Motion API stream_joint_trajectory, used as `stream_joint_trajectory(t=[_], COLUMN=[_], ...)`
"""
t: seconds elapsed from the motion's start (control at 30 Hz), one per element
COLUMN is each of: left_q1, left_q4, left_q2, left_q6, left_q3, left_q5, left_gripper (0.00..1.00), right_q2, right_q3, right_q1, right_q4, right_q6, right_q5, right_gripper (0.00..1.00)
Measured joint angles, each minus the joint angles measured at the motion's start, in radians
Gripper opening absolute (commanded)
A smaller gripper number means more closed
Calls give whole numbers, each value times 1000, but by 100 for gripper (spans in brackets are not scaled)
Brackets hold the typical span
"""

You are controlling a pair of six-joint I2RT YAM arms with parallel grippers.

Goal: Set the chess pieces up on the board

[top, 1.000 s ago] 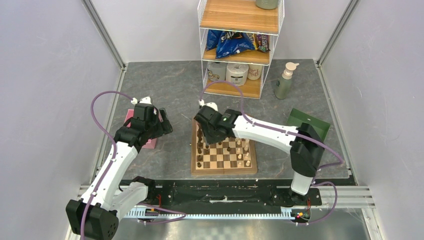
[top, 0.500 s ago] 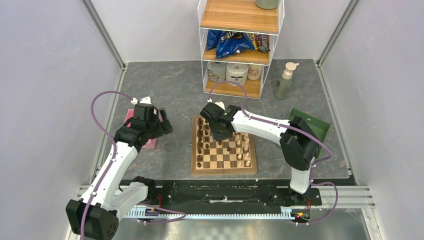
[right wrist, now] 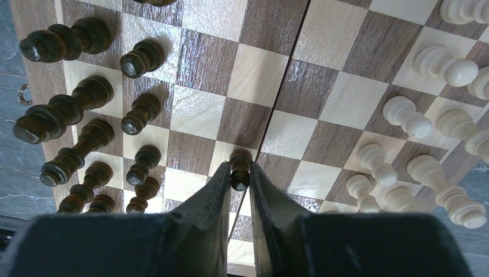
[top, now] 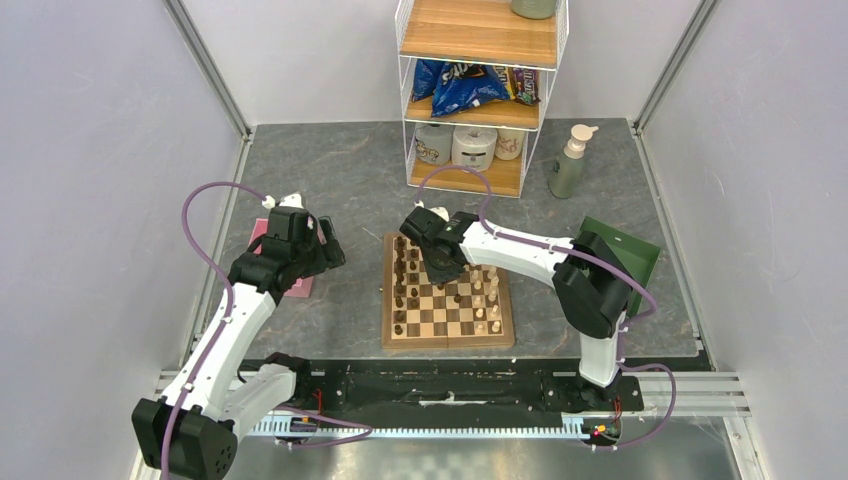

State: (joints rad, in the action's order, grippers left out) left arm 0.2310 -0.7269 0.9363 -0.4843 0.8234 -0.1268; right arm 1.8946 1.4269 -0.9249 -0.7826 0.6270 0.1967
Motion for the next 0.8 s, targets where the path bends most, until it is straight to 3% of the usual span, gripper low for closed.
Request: stream_joint_trajectory(t=[0.13, 0.37, 0.8], left_q1=[0, 0, 0], left_q4=[0, 0, 0], left_q2=[0, 0, -2], left_q6=[0, 0, 0], left_q3=[0, 0, 0], left_q5=[0, 0, 3], left_gripper=[87, 87, 87], right_q2=[0, -18, -61], right_q3=[0, -21, -47], right_q1=[0, -14, -196], right_q4=[0, 3, 3], right_q6=[-1, 1, 55], right_q5=[-8, -16, -19], right_gripper=[14, 14, 15])
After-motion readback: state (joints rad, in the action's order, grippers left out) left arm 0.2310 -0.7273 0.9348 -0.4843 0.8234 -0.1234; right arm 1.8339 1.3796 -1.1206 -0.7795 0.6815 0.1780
